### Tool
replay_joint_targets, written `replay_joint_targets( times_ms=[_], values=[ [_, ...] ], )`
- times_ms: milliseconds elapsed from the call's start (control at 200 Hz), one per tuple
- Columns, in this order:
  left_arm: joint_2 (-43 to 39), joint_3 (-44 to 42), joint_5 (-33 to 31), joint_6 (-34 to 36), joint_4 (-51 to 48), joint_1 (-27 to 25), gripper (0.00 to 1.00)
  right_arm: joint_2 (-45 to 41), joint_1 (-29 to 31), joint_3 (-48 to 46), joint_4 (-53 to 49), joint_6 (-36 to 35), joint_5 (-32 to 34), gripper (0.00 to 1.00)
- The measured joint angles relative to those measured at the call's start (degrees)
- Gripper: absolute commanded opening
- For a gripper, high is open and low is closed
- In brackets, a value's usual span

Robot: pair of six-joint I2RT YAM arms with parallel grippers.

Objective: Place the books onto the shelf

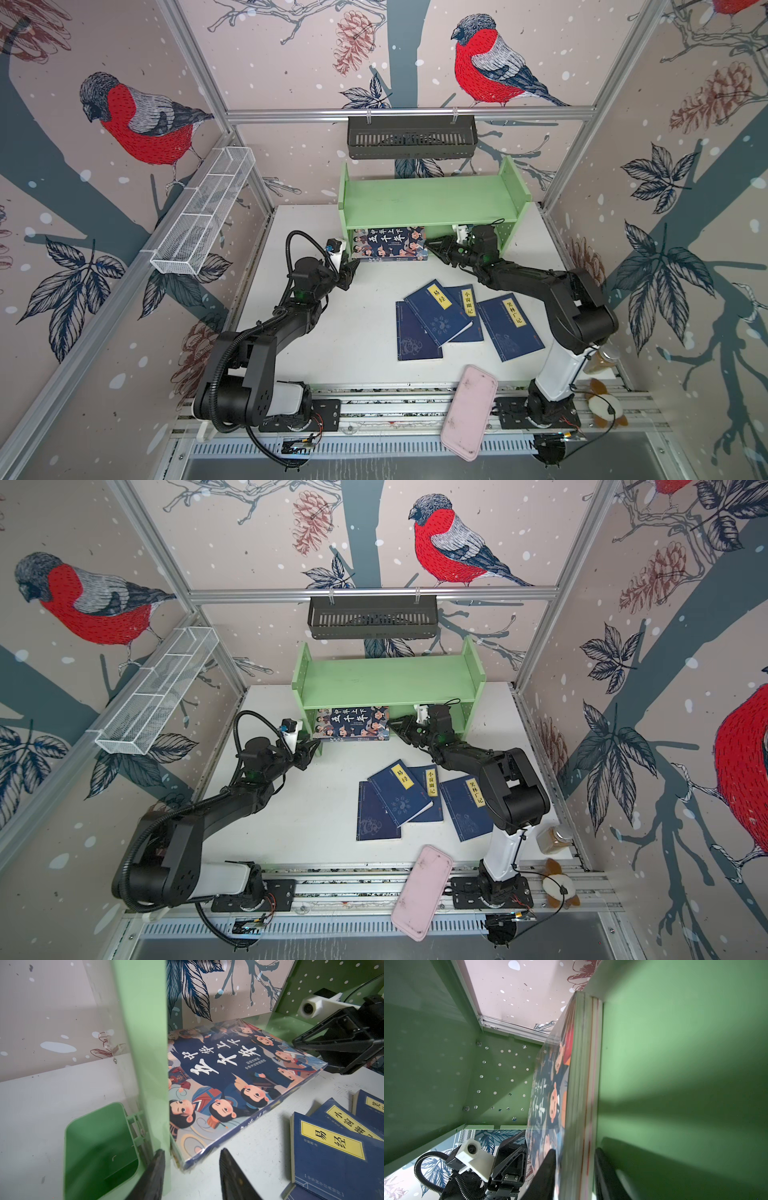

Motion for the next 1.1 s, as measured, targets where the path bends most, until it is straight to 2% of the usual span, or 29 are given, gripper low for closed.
replay_joint_targets(
  times_ms=[240, 415, 745, 1100],
  values=[
    [-0.94, -1.16, 0.0, 1.84, -0.15, 0.02, 0.42, -6.64, -0.26, -4.83, -2.14, -1.97, 0.22, 0.31],
    [0.15, -1.11, -0.02, 1.84, -0.11, 0.02, 0.41, -9.84, -0.07, -8.17, -3.74, -3.15, 0.26, 0.24],
    [2.67, 1.55, 0.04, 1.18, -0.59, 0.0, 0.37, -8.59, 1.95, -7.61, -3.8, -3.23, -0.07, 0.19],
    [3.56, 2.1, 0.04, 0.35, -0.63, 0.0, 0.35, -7.17, 2.29, -6.64, -3.45, -3.26, -0.46, 0.18]
  ],
)
